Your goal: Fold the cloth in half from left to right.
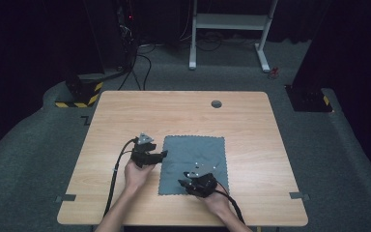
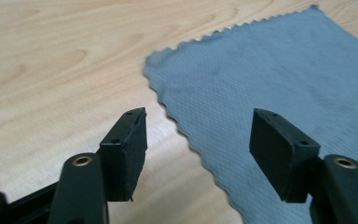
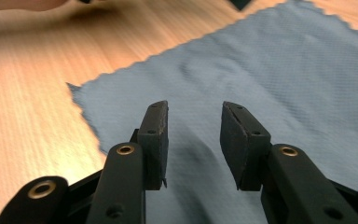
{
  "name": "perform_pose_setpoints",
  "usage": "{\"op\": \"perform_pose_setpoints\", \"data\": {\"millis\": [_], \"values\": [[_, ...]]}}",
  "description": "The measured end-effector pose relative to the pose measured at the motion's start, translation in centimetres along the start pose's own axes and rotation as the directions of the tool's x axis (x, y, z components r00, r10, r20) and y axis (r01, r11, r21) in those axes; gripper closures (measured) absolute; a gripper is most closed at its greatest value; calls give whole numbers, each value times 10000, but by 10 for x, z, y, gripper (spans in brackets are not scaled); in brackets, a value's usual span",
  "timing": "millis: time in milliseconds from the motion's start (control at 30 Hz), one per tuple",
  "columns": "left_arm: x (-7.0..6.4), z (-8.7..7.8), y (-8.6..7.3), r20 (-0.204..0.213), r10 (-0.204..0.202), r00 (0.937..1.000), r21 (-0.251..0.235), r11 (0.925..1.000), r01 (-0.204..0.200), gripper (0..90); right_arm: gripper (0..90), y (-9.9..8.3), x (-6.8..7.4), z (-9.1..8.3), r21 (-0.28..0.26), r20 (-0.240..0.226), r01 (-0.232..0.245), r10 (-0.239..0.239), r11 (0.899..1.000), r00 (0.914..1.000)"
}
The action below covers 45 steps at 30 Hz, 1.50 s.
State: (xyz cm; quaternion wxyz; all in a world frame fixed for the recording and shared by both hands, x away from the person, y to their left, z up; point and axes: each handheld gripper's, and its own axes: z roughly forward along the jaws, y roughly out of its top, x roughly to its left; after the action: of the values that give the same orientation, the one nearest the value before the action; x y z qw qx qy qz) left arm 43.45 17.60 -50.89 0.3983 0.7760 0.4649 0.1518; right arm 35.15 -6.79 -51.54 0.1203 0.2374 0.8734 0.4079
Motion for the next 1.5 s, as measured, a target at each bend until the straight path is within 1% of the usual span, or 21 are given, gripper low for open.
{"op": "perform_pose_setpoints", "data": {"millis": [67,167,233,267,300,367,400,467,567,633,700,767,833,900,967,1067,1133,1167,1300,1333,1500], "values": [[0,3,5,-124,111,9999,-36,9999,-112,381,632,3,7,6,117,-175,87,-85,9999,9998],[2,9,12,-215,93,9997,62,9999,-92,379,639,5,10,9,101,-290,133,-130,9999,9995],[3,13,13,-334,-34,9994,-155,9999,29,398,647,6,13,12,80,-400,167,-164,9998,9991],[5,15,13,-351,-198,9992,-202,9996,191,405,651,7,15,13,81,-450,204,-200,9998,9988],[8,19,14,-416,-179,9990,26,9998,180,409,660,10,19,16,78,-573,231,-226,9997,9981],[8,21,14,-465,-161,9988,154,9997,168,413,671,12,23,18,66,-718,308,-303,9995,9970],[8,22,14,-534,-125,9985,200,9997,136,413,671,12,23,18,66,-718,308,-303,9995,9970],[9,24,16,-581,-79,9983,236,9997,93,417,676,14,29,21,37,-1018,398,-392,9992,9940],[12,27,21,-689,-64,9976,263,9996,82,421,675,17,40,26,40,-1180,710,-700,9975,9905],[14,29,23,-766,-210,9968,260,9994,231,424,670,18,45,30,119,-1290,678,-657,9976,9895],[16,32,24,-1096,-258,9936,138,9995,274,447,658,19,49,33,126,-1375,731,-707,9972,9880],[18,37,26,-1181,-426,9921,187,9988,452,450,648,19,53,35,150,-1408,827,-798,9965,9868],[19,41,27,-1306,-580,9897,36,9983,590,463,641,20,56,36,122,-1400,972,-946,9952,9856],[21,45,29,-1363,-755,9878,133,9969,780,463,636,20,57,36,133,-1384,1112,-1083,9937,9844],[21,49,30,-1552,-576,9862,350,9973,638,462,634,20,59,36,189,-1387,1124,-1087,9935,9843],[17,53,33,-1693,-240,9853,464,9984,323,462,635,20,61,37,282,-1320,1187,-1140,9925,9847],[17,54,32,-1813,-207,9832,362,9990,277,472,637,20,61,38,311,-1285,1220,-1171,9920,9848],[17,54,33,-1931,-170,9810,397,9989,251,501,640,20,62,38,364,-1182,1289,-1238,9910,9852],[17,54,32,-1936,-78,9810,390,9991,156,533,664,22,64,38,411,-1111,1413,-1360,9891,9845],[17,54,32,-1916,-75,9814,379,9992,150,556,703,22,66,38,397,-1123,1566,-1514,9869,9821],[17,55,34,-1860,-6,9826,365,9993,76,599,738,22,67,38,406,-1174,1528,-1472,9874,9821]]}}
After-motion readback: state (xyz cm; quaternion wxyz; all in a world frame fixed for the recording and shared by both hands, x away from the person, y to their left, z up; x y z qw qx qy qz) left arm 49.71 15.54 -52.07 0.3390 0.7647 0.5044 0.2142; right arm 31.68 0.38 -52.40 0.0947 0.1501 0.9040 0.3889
